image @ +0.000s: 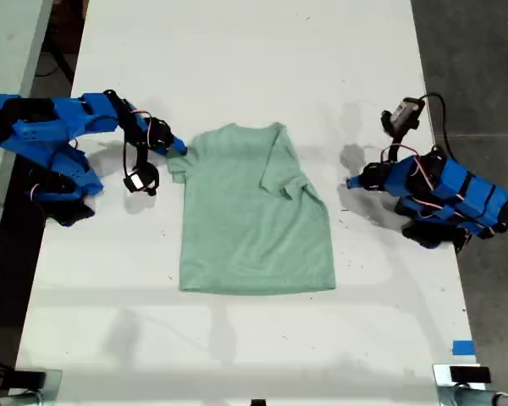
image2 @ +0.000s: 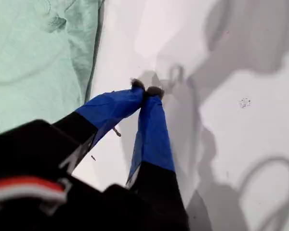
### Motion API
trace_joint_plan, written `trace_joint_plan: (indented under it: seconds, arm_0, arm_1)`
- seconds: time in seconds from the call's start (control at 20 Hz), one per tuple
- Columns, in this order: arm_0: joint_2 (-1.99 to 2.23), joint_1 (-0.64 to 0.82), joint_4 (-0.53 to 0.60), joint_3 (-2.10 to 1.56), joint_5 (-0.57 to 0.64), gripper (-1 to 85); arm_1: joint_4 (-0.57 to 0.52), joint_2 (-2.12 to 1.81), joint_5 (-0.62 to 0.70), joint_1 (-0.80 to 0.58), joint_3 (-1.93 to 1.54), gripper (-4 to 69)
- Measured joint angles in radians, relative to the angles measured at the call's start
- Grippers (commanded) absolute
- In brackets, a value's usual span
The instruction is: Fold t shirt
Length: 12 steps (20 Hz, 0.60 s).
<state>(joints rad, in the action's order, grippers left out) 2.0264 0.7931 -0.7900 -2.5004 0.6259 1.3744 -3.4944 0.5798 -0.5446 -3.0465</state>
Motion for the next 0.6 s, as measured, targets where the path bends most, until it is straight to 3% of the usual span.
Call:
trace_joint_plan:
  seconds: [0.15,0.3,0.45,0.6]
  arm_0:
    - [-0.143,0.003,0.017,0.038,-0.005,-0.2]
    - [-0.193,0.014,0.000,0.061,-0.057,-0.2]
    - [-0.187,0.015,-0.121,0.141,-0.103,-0.2]
    - [-0.192,-0.018,-0.339,0.279,-0.150,-0.2]
  arm_1:
    - [0.000,0.000,0.000,0.000,0.000,1.6]
    - [0.000,0.000,0.000,0.000,0.000,1.6]
    - [0.000,0.000,0.000,0.000,0.000,1.6]
    - [0.000,0.000,0.000,0.000,0.000,1.6]
